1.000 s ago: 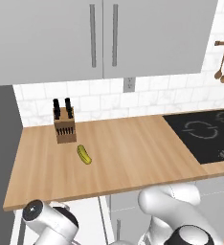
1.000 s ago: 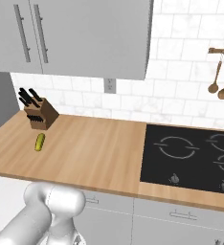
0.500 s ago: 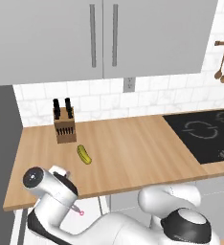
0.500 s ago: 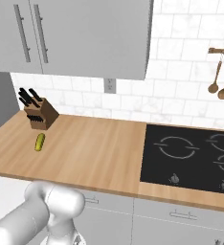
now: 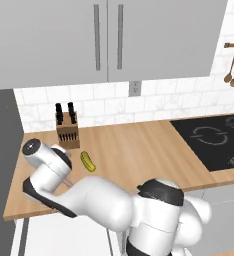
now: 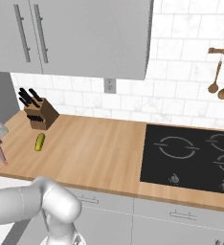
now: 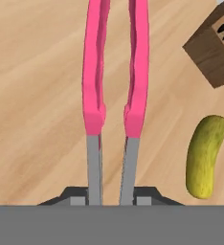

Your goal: Pick the tongs from the drawer and place it on the counter.

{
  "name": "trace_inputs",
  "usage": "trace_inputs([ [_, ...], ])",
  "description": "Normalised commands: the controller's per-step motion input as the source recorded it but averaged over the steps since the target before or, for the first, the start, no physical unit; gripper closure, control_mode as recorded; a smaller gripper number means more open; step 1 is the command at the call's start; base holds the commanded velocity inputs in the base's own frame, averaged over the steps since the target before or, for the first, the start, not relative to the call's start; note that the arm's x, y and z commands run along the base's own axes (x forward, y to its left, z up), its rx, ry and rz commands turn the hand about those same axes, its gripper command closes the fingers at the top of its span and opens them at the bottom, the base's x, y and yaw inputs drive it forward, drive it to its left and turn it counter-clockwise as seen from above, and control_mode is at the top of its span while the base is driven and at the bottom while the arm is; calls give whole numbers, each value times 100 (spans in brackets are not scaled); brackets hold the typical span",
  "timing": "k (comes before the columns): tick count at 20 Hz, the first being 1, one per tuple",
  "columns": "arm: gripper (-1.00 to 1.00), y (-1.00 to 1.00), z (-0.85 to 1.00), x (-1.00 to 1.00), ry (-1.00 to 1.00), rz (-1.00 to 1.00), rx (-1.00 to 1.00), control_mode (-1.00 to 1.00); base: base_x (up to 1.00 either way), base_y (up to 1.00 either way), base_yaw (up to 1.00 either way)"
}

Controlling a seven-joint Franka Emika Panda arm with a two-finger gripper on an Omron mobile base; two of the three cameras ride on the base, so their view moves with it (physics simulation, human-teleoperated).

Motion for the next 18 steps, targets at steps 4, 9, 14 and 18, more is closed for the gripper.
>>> trace_inputs([
  [4,-100,-14,-29,100,9,-4,0,-100,0,0,0],
  [9,-100,0,-34,43,7,-1,-1,-100,0,0,0],
  [14,-100,-7,0,-51,2,0,0,-100,0,0,0],
  [18,-100,-25,40,-94,-4,0,3,-100,0,0,0],
])
